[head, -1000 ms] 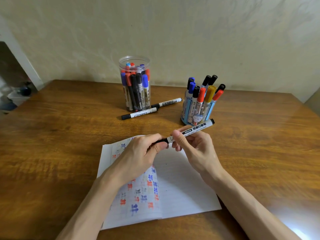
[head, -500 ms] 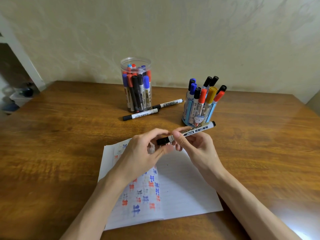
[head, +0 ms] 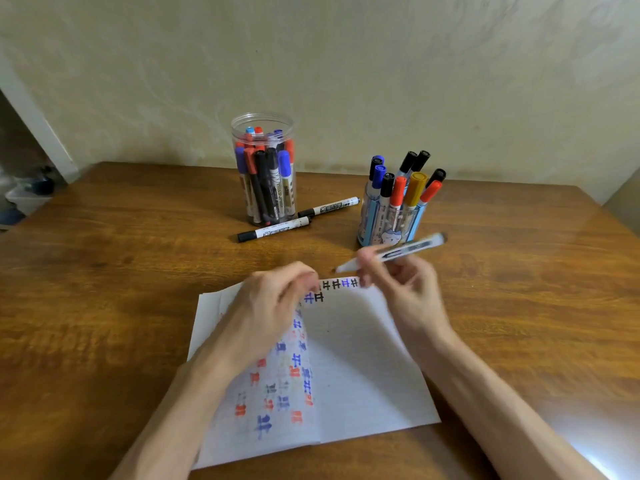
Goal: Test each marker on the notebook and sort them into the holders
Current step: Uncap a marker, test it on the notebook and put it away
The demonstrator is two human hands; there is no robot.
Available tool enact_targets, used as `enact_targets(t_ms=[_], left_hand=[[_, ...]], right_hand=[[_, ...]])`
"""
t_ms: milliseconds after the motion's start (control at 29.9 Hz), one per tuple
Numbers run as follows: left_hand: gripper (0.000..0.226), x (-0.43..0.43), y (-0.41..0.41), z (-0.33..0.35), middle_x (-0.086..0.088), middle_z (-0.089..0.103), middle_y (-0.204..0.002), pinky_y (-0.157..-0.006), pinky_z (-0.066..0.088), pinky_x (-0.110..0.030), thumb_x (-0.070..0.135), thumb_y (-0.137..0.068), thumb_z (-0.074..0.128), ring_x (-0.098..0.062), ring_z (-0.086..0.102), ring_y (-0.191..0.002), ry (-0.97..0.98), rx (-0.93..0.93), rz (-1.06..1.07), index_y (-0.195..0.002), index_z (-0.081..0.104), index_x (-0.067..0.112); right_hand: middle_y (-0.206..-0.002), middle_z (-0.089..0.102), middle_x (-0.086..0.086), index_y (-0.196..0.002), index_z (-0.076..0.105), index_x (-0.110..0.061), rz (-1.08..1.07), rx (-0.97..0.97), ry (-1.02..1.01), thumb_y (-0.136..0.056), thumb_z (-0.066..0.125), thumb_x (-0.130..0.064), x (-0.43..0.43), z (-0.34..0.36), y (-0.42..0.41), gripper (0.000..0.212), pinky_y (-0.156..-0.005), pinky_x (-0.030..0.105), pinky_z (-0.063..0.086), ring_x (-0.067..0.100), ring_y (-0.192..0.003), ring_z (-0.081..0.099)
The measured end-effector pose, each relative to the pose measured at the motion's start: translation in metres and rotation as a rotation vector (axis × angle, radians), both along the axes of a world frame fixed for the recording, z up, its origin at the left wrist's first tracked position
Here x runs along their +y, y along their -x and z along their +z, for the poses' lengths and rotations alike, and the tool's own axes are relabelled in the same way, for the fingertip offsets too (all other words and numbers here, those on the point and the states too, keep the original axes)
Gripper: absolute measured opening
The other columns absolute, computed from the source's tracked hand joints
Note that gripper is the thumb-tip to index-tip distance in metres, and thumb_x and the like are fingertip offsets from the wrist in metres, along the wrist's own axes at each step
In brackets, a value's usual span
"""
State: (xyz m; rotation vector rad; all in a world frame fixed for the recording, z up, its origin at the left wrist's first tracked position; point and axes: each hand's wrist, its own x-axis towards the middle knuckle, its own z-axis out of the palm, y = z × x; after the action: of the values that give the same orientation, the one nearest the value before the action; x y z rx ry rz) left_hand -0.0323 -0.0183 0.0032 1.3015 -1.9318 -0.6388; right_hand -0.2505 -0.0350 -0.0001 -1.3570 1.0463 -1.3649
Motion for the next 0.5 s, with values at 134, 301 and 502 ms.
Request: enact_targets(t_ms=[134, 301, 502], left_hand=[[0.019, -0.008, -0.018, -0.001, 0.024, 0.067, -0.093, -0.071, 0.051, -0.016, 0.034, -0.105, 0.049, -0.001, 0.066, -0.093, -0.005, 0.027, 0.083, -0.104, 0.067, 0.030], [0.025, -0.008, -0.003, -0.008, 0.023, 0.069, -0.097, -0.077, 0.054, -0.022, 0.044, -0.103, 0.047, 0.005, 0.064, -0.098, 0.040, -0.059, 0.071, -0.110, 0.067, 0.030], [0.037, -0.009, -0.007, -0.014, 0.022, 0.068, -0.096, -0.074, 0.057, -0.024, 0.059, -0.096, 0.038, 0.006, 0.063, -0.092, 0.073, -0.179, 0.102, -0.108, 0.063, 0.035]], right_hand=[[-0.081, 0.073, 0.006, -0.093, 0.072, -0.006, -0.107, 0.066, -0.063, -0.095, 0.071, -0.040, -0.012, -0.001, 0.030, 0.034, -0.080, 0.031, 0.058, 0.018, -0.078, 0.068], [-0.077, 0.073, 0.006, -0.094, 0.072, -0.008, 0.019, 0.264, 0.060, -0.099, 0.071, -0.022, -0.011, -0.009, 0.003, 0.014, -0.061, 0.022, 0.056, 0.011, -0.065, 0.067], [-0.078, 0.076, -0.007, -0.090, 0.077, -0.018, -0.034, 0.394, 0.031, -0.096, 0.075, -0.024, -0.016, -0.026, -0.012, 0.009, -0.063, 0.024, 0.055, 0.004, -0.070, 0.068]])
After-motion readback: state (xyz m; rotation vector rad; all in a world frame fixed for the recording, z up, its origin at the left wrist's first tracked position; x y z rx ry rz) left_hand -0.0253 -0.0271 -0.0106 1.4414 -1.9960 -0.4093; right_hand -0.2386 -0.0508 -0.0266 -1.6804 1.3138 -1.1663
